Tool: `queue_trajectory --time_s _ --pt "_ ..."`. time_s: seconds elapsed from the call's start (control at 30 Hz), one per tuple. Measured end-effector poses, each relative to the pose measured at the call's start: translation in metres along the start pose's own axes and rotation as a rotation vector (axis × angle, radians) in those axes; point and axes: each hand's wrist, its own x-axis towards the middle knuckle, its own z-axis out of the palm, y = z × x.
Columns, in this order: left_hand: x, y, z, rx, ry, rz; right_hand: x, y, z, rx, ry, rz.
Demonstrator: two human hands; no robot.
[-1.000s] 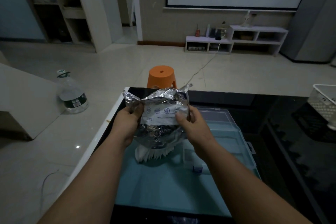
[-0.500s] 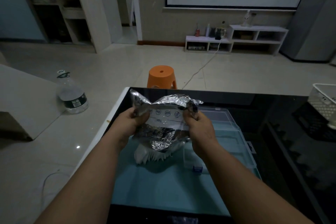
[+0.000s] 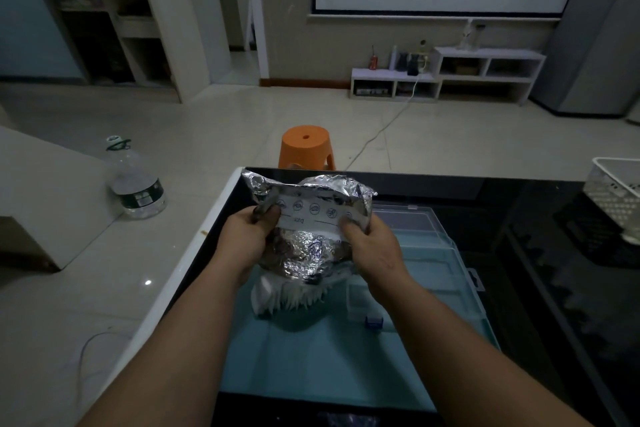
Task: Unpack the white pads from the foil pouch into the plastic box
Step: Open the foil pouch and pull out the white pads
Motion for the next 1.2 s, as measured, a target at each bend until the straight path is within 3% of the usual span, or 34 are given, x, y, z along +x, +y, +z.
queue_trajectory --time_s 0.23,0.37,0.53,0.77,0.9,1.07,1.2 --pt "0.002 0.0 -0.014 0.076 -0.1 -0.084 0.008 0.007 -0.005 0.02 0.113 0.047" --pt "0.005 -0.004 -0.015 0.065 0.002 -0.133 0.006 0.007 -0.003 0.008 0.006 0.035" --pt "0.011 -0.011 -0.013 0.118 0.128 -0.117 0.002 0.008 -0.007 -0.183 -0.035 0.055" --pt "0.041 -0.049 -0.023 0.186 0.094 -0.125 0.003 0.011 -0.006 -0.335 0.029 -0.024" --pt "0.016 -0.016 -0.014 0.207 0.1 -0.1 0.003 0.011 -0.005 -0.346 0.042 -0.018" --pt "0.012 -0.008 -0.012 0.036 0.12 -0.176 0.001 0.011 -0.004 -0.316 0.06 -0.007" --pt "0.007 -0.01 -0.015 0.095 0.264 -0.137 0.0 0.004 -0.009 -0.264 0.02 0.023"
